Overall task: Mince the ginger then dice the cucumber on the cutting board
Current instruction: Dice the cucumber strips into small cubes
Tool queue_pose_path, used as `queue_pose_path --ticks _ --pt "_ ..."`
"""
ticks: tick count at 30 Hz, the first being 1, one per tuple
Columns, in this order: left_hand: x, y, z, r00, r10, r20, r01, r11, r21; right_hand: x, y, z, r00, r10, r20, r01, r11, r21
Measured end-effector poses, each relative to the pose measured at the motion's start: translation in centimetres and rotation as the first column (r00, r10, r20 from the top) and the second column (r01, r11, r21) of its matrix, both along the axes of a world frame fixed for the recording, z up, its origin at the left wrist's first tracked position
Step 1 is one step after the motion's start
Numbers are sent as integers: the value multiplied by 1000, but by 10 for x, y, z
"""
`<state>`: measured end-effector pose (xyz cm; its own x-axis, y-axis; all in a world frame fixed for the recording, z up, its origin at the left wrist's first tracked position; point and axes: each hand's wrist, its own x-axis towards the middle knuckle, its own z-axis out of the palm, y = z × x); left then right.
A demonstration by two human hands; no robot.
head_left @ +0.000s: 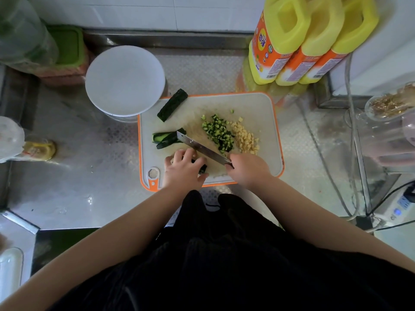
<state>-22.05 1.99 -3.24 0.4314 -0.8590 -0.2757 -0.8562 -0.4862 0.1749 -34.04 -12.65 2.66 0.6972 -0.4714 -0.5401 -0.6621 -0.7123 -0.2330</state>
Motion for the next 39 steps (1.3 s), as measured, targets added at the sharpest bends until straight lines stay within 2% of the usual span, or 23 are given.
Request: queue_pose_path --ticks 6,12,14,17,19,25,33,39 --pt "-6 -5 -3 996 91 15 -90 996 -18 -6 0 -4 999 -16 28 17 1000 -10" --pt "-6 0 -7 995 88 48 -82 991 -109 -4 0 -5 1000 -2 27 2 1000 -2" --pt "-1 10 -10 995 57 85 -40 980 -194 -2 2 -5 1000 10 18 -10 1000 15" --pt "8 36 -19 979 1 202 81 914 -398 -1 4 -5 999 45 -1 -45 999 26" --pt "10 47 -25 989 -10 146 77 884 -460 0 5 -4 997 76 -21 -75 997 25" --pt "12 37 -26 1000 17 13 -9 876 -482 1 11 -3 990 124 -66 -121 992 44" --pt "21 39 -31 989 -63 134 123 854 -505 1 18 -3 992 101 -75 -94 991 94" --pt "15 37 -25 989 -76 125 133 829 -543 1 22 0 996 75 -53 -73 996 46"
